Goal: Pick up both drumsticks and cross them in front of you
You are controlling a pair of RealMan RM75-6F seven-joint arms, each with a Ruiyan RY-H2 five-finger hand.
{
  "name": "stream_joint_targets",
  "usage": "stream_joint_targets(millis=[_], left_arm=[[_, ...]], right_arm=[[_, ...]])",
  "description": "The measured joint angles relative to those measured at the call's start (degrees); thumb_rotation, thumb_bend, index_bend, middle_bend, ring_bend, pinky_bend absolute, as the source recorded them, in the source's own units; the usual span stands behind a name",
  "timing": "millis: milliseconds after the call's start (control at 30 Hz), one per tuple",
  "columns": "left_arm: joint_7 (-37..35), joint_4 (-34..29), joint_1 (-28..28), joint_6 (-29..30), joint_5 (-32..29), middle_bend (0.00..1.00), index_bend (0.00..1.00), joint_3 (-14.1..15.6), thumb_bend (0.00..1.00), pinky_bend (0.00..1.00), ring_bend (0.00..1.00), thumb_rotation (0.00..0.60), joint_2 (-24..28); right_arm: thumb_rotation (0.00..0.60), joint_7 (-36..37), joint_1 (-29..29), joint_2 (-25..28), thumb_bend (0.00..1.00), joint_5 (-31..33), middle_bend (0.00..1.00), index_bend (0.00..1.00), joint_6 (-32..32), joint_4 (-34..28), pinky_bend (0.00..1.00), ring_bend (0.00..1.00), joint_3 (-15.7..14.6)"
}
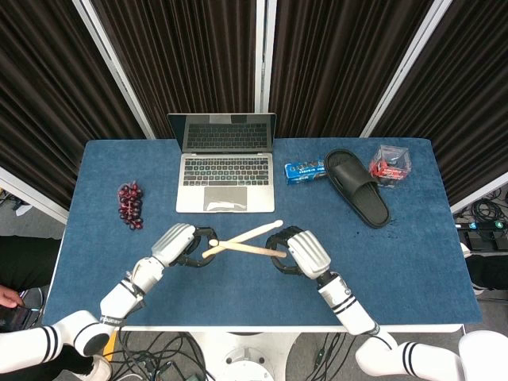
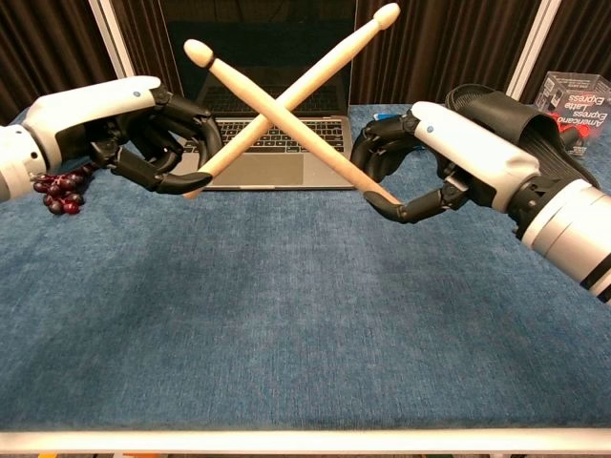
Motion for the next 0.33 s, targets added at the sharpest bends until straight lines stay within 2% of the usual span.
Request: stream_joint_targets(millis=[333], left_arm=[[-0.5, -0.5, -0.6, 1.0, 1.1, 0.69, 0.65, 1.5, 0.44, 0.95, 0.81, 0.6, 0.1]], right_arm=[[0.6, -0.1, 0.5, -0.7, 0.63, -0.5, 0.63, 0.74, 0.7, 0.1, 0.34, 0.41, 0.2]])
